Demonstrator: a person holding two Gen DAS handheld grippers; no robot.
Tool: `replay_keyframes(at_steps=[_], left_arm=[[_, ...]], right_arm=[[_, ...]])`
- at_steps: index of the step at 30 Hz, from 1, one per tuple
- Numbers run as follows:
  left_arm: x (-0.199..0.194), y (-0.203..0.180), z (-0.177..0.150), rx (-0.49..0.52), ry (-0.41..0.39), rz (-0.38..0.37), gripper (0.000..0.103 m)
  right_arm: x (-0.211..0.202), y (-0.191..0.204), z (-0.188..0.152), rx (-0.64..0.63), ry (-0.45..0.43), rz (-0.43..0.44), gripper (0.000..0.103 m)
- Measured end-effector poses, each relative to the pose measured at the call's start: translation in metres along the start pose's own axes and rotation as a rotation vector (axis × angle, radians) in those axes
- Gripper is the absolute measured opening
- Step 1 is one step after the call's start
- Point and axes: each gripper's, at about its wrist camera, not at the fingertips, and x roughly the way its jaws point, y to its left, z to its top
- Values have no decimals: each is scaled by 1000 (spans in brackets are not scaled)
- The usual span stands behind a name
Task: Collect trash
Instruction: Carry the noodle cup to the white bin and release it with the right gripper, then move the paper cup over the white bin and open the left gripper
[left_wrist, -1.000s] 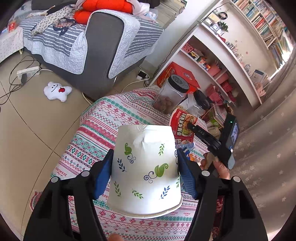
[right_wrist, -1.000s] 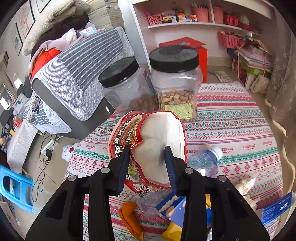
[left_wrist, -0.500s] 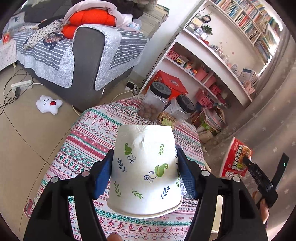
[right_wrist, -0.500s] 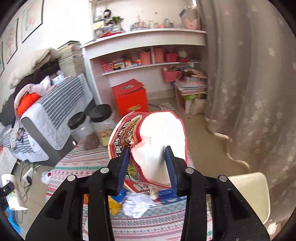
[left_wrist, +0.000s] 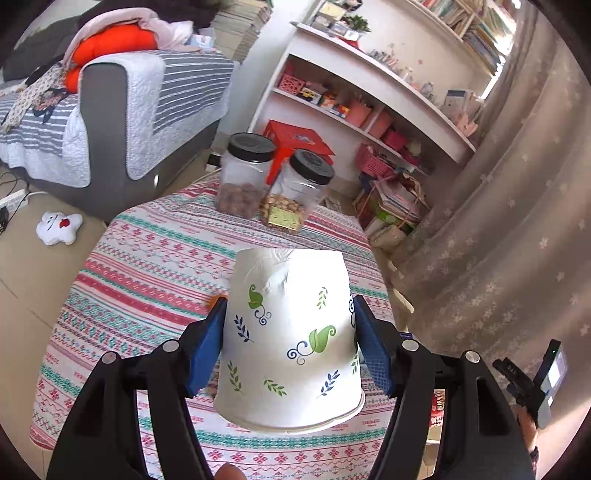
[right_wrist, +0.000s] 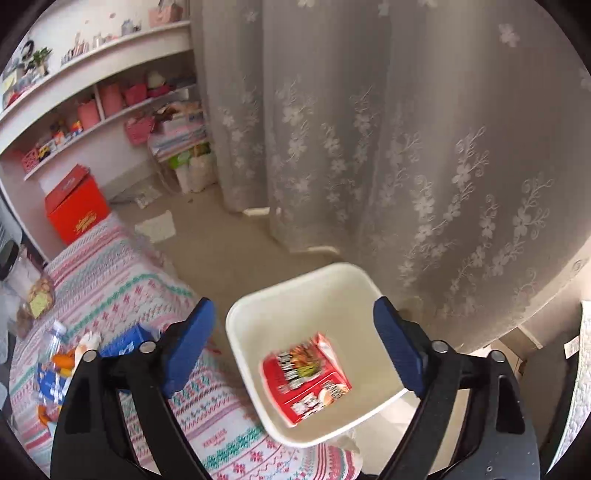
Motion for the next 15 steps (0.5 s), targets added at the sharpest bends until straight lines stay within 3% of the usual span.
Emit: replay_keyframes(at_steps=[1, 6, 11, 15], left_arm=[[5, -16, -2, 26, 0, -21, 65], [35, -121, -9, 186, 4, -157, 65], [65, -230, -26, 307, 50, -315, 65], [96, -301, -63, 402, 140, -390, 65]], right_arm=[[-7, -6, 4, 23, -59, -30, 97], [-20, -32, 25, 85, -208, -112, 96], [-19, -77, 41, 180, -227, -166, 96], [-15, -111, 45, 242, -215, -207, 96]])
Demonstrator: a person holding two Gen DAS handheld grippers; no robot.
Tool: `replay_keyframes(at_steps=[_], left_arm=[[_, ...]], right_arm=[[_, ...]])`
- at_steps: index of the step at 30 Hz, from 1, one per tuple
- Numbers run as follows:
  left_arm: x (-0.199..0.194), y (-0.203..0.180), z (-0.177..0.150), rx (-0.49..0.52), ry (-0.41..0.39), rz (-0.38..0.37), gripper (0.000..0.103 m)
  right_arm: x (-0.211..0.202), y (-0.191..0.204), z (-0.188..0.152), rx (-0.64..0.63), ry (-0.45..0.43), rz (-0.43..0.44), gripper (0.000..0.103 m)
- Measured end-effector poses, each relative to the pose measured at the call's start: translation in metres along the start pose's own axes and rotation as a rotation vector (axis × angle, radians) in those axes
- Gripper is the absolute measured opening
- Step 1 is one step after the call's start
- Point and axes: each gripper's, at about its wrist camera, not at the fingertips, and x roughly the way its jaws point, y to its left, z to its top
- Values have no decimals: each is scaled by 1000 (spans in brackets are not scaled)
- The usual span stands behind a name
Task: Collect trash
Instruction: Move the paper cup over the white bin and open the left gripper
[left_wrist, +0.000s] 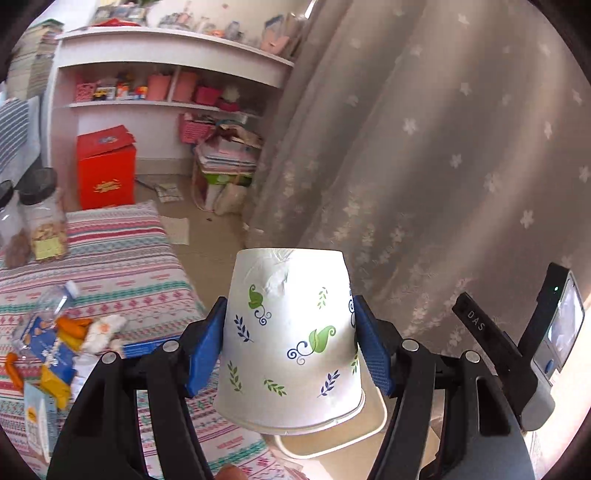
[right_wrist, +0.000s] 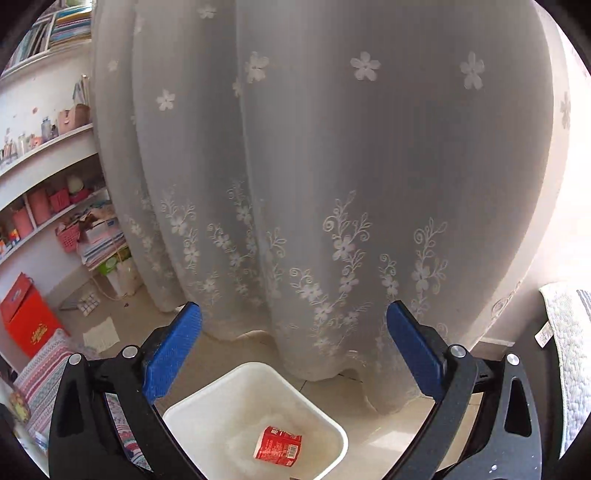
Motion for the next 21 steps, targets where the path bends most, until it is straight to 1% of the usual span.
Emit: replay_keyframes(at_steps=[4, 7, 10, 12, 13, 14, 16, 17, 19, 20, 21], left_arm=[[51, -42, -17, 33, 101, -53, 65], [80, -60, -30, 45, 170, -76, 67], [99, -71, -39, 44, 230, -90, 69], [103, -76, -42, 53, 248, -89, 72], [103, -77, -43, 61, 247, -79, 78], [100, -77, -43, 68, 242, -66, 80], [95, -74, -41, 77, 234, -47, 80], [89, -72, -40, 80, 224, -25, 80], [77, -64, -34, 98, 187, 60, 81], [68, -60, -31, 113, 157, 110, 90], [60, -56, -27, 128, 121, 167, 93]], right_arm=[[12, -24, 5, 38, 19, -29, 96], [16, -40, 8, 78, 20, -46, 96], [20, -49, 10, 106, 28, -49, 96], [20, -51, 11, 114, 30, -46, 96], [19, -52, 11, 117, 28, -44, 96], [18, -51, 11, 119, 25, -42, 96], [16, -49, 10, 118, 22, -32, 96], [14, -46, 10, 115, 21, -26, 96], [10, -39, 8, 103, 22, -6, 96], [8, -33, 6, 94, 25, 11, 96], [5, -26, 3, 80, 30, 31, 96]])
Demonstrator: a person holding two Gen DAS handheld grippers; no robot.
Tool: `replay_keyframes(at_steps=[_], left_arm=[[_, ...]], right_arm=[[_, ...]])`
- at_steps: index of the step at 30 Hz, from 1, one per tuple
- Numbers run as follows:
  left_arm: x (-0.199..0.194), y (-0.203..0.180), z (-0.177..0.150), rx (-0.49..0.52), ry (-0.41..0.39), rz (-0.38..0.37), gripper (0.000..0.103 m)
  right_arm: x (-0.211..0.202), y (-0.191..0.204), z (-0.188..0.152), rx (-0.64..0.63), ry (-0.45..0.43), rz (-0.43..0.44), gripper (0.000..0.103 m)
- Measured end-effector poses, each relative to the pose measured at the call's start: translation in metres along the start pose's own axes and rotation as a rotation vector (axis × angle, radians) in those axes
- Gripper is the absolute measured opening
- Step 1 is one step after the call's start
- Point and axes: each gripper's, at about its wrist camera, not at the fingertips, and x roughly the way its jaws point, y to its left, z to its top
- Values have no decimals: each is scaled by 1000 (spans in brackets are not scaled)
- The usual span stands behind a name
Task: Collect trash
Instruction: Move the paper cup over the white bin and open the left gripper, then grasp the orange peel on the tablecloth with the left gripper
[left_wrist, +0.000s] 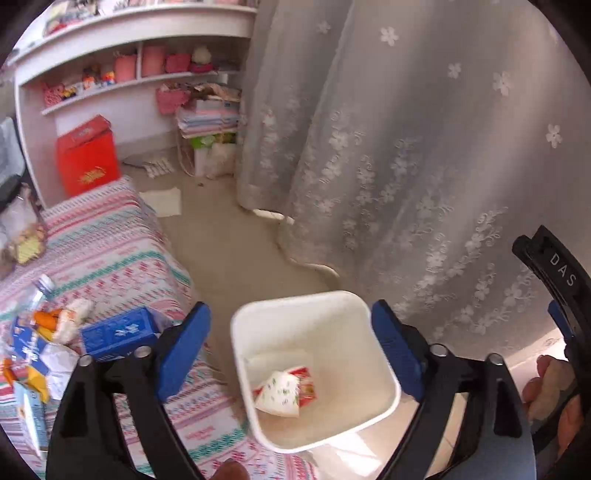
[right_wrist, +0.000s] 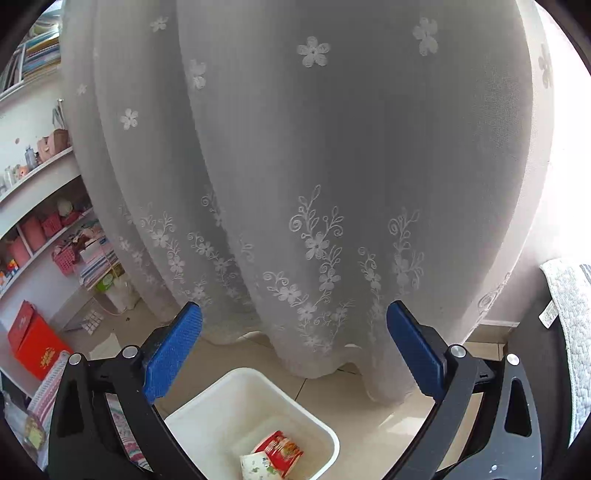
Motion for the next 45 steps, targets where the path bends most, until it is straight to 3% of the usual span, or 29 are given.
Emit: replay_keyframes(at_steps=[2, 5, 14, 25, 30, 36, 42, 45], left_arm=[[-18, 13, 2, 13, -66, 122, 93], [-43, 42, 6, -3, -119, 235, 93], [-106, 152, -13, -155, -167, 457, 93], [-140, 286, -65, -371, -122, 614, 93], [-133, 369, -85, -467, 9, 673, 93], [-103, 445, -125, -633, 175, 595, 93], [-56, 456, -147, -698, 291, 458, 93], [-37, 455, -150, -701, 334, 431, 77]], right_arm=[[-6, 17, -7, -40, 10, 37, 96], [-18, 47, -20, -121, 2, 77, 96], [-73, 133, -68, -329, -47, 240, 96], [-135, 221, -142, -549, -42, 449, 96], [-147, 244, -163, -596, -14, 484, 96], [-149, 258, -175, -605, 48, 509, 96], [-135, 264, -182, -602, 146, 511, 96], [-126, 262, -181, -585, 202, 514, 96]])
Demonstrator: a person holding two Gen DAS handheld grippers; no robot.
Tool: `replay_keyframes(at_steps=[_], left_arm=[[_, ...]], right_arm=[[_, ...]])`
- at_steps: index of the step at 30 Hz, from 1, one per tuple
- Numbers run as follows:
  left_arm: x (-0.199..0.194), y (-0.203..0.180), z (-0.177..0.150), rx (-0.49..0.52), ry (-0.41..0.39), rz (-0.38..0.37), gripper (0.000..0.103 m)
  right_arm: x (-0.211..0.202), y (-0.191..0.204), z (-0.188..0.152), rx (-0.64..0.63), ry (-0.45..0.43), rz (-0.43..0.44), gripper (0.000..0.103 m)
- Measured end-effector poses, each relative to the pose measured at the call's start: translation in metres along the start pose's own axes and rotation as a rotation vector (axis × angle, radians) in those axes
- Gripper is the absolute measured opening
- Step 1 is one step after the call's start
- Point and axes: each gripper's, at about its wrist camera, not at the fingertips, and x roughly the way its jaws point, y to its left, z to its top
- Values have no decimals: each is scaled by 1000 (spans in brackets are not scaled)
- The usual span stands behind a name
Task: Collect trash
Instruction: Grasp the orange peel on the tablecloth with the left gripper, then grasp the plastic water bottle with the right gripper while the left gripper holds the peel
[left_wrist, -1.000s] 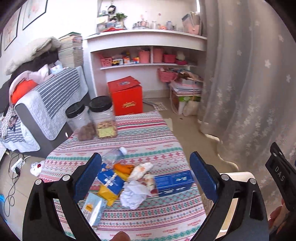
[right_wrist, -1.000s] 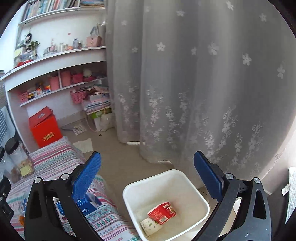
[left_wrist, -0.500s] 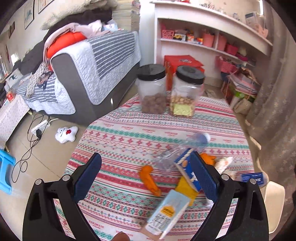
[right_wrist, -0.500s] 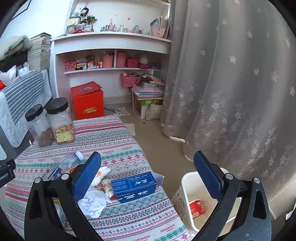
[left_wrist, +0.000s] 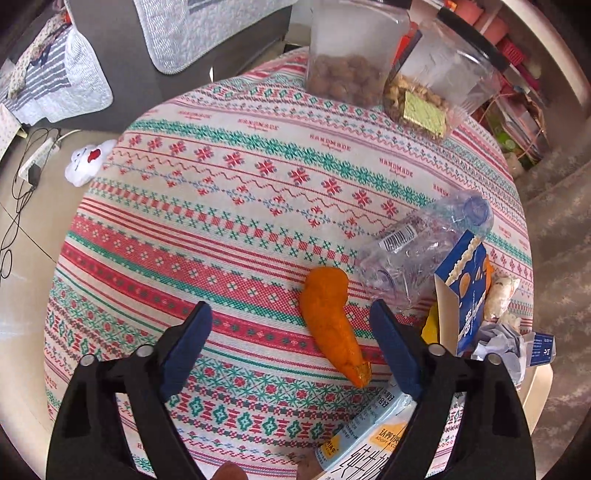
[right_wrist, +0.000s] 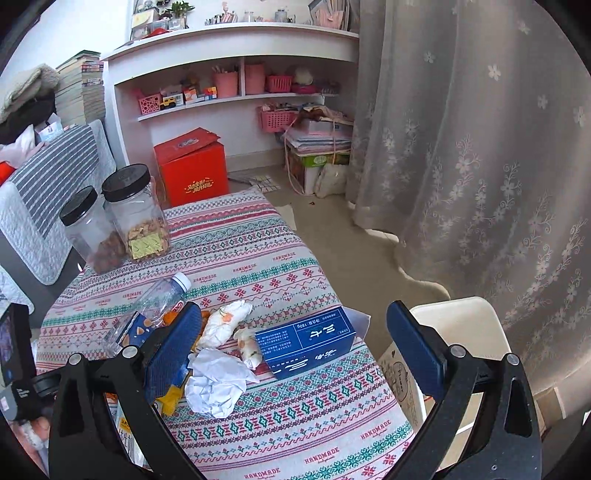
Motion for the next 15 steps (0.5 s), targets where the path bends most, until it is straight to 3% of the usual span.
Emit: replay_keyframes(at_steps=[4, 7, 8, 11, 13, 15], left_arm=[[19, -3, -2, -16, 47, -17, 52], [18, -7, -5, -7, 25, -52, 22], [14, -7, -6, -9, 17, -62, 17], [-24, 1, -6, -34, -79, -70, 16], [-72, 4, -7, -20, -190, -65, 16], [-129, 10, -11, -23, -311, -115, 16]], right_arm=[[12, -10, 0, 46, 67, 29, 96], [21, -17, -2, 99, 140, 93, 96], [25, -19, -3, 125, 170, 124, 96], [43, -24, -5, 222, 297, 260, 96], [59, -14, -2, 249, 398, 342, 96], [73, 7, 6, 251, 470, 394, 96]])
